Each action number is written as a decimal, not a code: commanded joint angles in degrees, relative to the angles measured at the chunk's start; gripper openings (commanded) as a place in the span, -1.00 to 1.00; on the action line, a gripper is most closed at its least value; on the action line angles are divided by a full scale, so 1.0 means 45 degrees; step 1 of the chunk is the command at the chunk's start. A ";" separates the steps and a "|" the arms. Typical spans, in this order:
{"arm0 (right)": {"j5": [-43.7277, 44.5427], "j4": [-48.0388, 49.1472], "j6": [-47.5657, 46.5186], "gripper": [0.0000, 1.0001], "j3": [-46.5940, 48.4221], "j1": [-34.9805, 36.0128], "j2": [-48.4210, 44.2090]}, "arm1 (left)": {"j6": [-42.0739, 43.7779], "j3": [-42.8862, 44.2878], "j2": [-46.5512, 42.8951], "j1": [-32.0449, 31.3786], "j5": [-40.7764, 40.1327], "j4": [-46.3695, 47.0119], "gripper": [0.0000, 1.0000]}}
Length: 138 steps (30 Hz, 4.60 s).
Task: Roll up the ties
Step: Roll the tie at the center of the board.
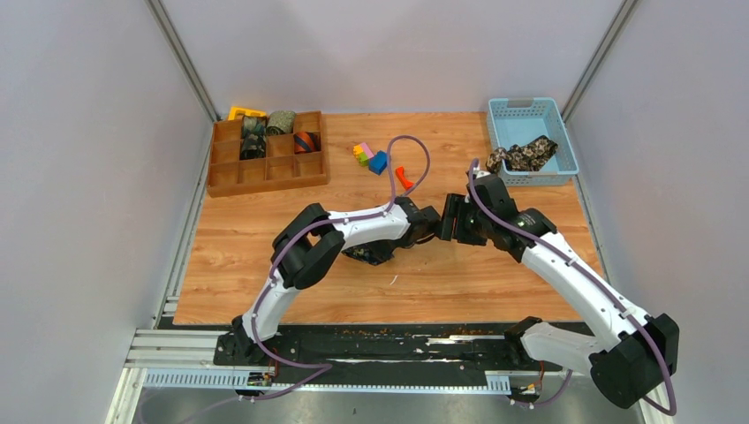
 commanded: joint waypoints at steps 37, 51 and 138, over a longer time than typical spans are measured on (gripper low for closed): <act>-0.0676 0.1872 0.0716 0.15 -0.0426 -0.0047 -0.0014 | 0.0431 -0.2055 -0.5594 0.0548 0.4420 0.3795 0.63; -0.2846 0.5061 0.2458 0.00 0.1070 0.2410 0.4485 | 0.2348 -0.7693 -1.1966 0.5125 0.5953 0.6658 0.63; -0.1619 0.5171 0.1382 -0.49 -0.1415 0.1929 0.6048 | 0.0494 -0.9120 -0.5455 0.4642 1.5271 1.3942 0.38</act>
